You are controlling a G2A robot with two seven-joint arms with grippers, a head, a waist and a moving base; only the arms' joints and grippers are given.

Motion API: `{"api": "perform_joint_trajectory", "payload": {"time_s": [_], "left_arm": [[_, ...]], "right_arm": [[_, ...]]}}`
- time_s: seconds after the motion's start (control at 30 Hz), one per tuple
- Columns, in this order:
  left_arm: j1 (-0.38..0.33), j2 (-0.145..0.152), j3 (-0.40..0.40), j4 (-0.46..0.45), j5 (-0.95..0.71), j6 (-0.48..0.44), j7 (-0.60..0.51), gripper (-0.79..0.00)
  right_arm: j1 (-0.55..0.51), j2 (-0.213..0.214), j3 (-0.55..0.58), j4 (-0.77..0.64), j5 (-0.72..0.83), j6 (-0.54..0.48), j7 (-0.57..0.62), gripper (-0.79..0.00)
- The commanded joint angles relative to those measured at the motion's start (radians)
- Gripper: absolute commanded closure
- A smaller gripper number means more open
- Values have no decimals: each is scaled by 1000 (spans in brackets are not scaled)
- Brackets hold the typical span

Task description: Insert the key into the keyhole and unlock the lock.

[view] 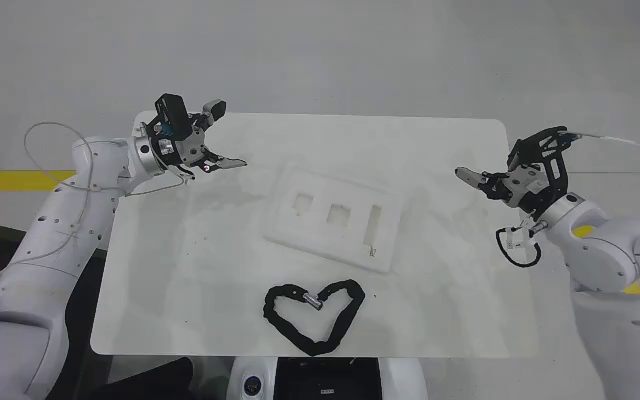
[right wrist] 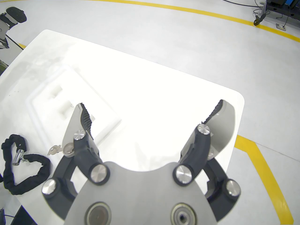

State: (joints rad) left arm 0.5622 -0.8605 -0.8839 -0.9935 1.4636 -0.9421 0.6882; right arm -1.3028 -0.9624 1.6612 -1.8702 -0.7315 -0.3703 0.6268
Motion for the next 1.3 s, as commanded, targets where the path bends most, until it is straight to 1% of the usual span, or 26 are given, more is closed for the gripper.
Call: {"api": "perform_joint_trajectory", "payload": {"time_s": [0.0,0.3,0.47,0.6,0.73,0.8,0.97,1.1,1.13,1.2,1.27], "left_arm": [[0,0,0,0,0,0,0,-785],[0,0,0,0,0,0,0,-785],[0,0,0,0,0,0,0,-785],[0,0,0,0,0,0,0,-785],[0,0,0,0,0,0,0,-785],[0,0,0,0,0,0,0,-785],[0,0,0,0,0,0,0,-785],[0,0,0,0,0,0,0,-785],[0,0,0,0,0,0,0,-785],[0,0,0,0,0,0,0,-785],[0,0,0,0,0,0,0,-785]], "right_arm": [[0,0,0,0,0,0,0,-785],[-12,-1,-9,5,7,3,5,-785],[-18,4,-23,-7,78,-13,117,-785],[-26,9,-35,-56,116,-4,229,-785],[-45,11,-41,-106,134,28,277,-785],[-54,12,-52,-129,155,51,302,-785],[-46,13,-103,-192,201,114,411,-785],[-24,10,-160,-216,248,183,454,-785],[-17,9,-178,-217,254,202,462,-785],[-8,4,-212,-201,300,280,459,-785],[10,0,-255,-192,314,318,476,-785]]}}
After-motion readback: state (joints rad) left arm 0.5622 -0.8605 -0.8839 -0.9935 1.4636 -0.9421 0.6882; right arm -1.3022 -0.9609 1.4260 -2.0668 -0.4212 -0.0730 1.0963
